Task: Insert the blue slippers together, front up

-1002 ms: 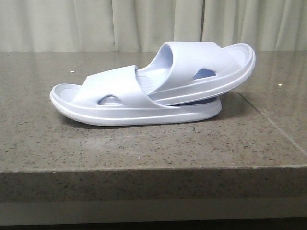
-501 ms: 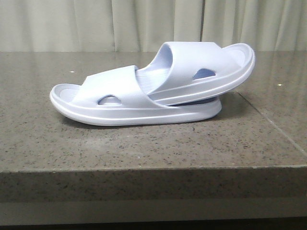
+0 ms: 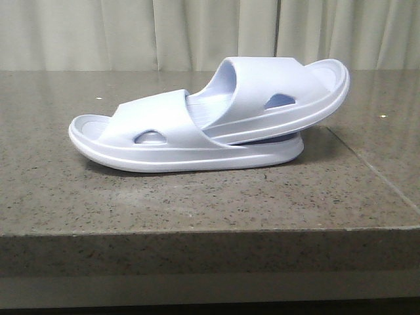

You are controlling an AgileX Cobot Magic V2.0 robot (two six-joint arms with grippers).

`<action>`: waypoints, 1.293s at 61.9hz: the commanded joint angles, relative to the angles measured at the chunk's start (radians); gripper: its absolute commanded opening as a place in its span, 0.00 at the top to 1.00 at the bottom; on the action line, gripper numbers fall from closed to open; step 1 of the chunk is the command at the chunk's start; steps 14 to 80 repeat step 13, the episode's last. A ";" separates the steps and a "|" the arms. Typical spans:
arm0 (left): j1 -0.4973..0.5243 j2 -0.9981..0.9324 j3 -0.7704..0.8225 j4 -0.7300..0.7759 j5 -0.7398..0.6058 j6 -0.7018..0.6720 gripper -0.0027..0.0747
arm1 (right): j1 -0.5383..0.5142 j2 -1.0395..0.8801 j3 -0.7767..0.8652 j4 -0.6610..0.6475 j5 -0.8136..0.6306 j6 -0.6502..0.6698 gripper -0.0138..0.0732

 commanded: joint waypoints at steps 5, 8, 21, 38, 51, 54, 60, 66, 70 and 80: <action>-0.007 -0.017 0.005 -0.003 -0.084 -0.001 0.99 | -0.006 -0.016 -0.006 -0.015 -0.073 0.001 0.92; -0.007 -0.017 0.005 -0.003 -0.084 -0.001 0.99 | -0.006 -0.016 -0.006 -0.015 -0.073 0.001 0.92; -0.007 -0.017 0.005 -0.003 -0.084 -0.001 0.99 | -0.006 -0.016 -0.006 -0.015 -0.073 0.001 0.92; -0.007 -0.017 0.005 -0.003 -0.084 -0.001 0.99 | -0.006 -0.016 -0.006 -0.015 -0.073 0.001 0.92; -0.007 -0.017 0.005 -0.003 -0.084 -0.001 0.99 | -0.006 -0.016 -0.006 -0.015 -0.073 0.001 0.92; -0.007 -0.017 0.005 -0.003 -0.084 -0.001 0.99 | -0.006 -0.016 -0.006 -0.015 -0.073 0.001 0.92; -0.007 -0.017 0.005 -0.003 -0.084 -0.001 0.99 | -0.006 -0.016 -0.006 -0.015 -0.073 0.001 0.92; -0.007 -0.017 0.005 -0.003 -0.084 -0.001 0.99 | -0.006 -0.016 -0.006 -0.015 -0.073 0.001 0.92; -0.007 -0.017 0.005 -0.003 -0.084 -0.001 0.99 | -0.006 -0.016 -0.006 -0.015 -0.073 0.001 0.92; -0.007 -0.017 0.005 -0.003 -0.084 -0.001 0.99 | -0.006 -0.016 -0.006 -0.015 -0.073 0.001 0.92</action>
